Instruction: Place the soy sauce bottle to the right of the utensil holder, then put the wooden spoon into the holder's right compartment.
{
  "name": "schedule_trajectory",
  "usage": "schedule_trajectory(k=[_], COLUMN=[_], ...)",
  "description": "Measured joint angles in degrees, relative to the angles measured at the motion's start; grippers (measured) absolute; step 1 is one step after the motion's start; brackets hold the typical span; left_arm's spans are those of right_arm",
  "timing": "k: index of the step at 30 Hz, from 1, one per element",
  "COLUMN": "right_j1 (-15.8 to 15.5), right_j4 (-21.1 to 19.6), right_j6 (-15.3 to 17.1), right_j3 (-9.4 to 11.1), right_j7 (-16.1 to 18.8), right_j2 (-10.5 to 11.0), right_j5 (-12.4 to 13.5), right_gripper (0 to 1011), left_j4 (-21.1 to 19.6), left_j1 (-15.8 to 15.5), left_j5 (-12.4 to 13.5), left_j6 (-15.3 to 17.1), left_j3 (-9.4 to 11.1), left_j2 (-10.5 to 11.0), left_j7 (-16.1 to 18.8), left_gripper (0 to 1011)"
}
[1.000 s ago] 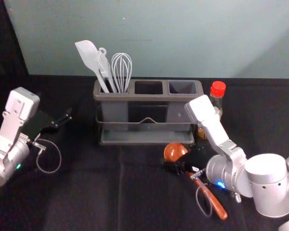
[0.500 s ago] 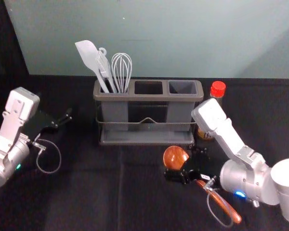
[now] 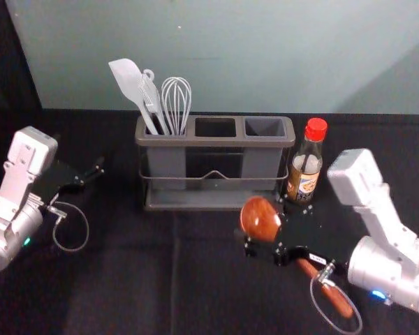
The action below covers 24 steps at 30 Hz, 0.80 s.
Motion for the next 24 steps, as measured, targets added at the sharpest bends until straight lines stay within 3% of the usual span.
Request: schedule_trajectory(k=[5,6,9,12,15,19,24], right_j1=[-2.3,-3.1,-4.2,-4.8,-5.5,-6.3,-7.0], right_j4=[0.1,0.3,0.8,1.1,1.3,1.7,1.8], right_j6=[-9.1,-12.5,-18.4,-22.1,-27.9,-33.2,-35.7], right_j3=[1.5,2.0,2.7,3.1,3.6,4.0,4.3], right_j7=[-1.0,-1.7,-2.6,-2.8,-3.2,-4.8,-7.7], right_j2=[-0.9,-1.5,-2.7,-3.3,-4.2,-5.4,-6.6], right_j5=[2.1,2.8,4.1,5.4,6.5,6.4,4.9], right_gripper=[839,839,840,840,839,839,840], left_j4=[0.0,0.0,0.0,0.0,0.0,0.0,0.0], left_j1=[0.0,0.0,0.0,0.0,0.0,0.0,0.0], left_j5=[0.0,0.0,0.0,0.0,0.0,0.0,0.0], left_j6=[0.0,0.0,0.0,0.0,0.0,0.0,0.0], left_j3=[0.0,0.0,0.0,0.0,0.0,0.0,0.0], left_j2=[0.0,0.0,0.0,0.0,0.0,0.0,0.0], left_j7=[0.0,0.0,0.0,0.0,0.0,0.0,0.0], left_gripper=[1005,1005,1005,1005,1005,1005,1005])
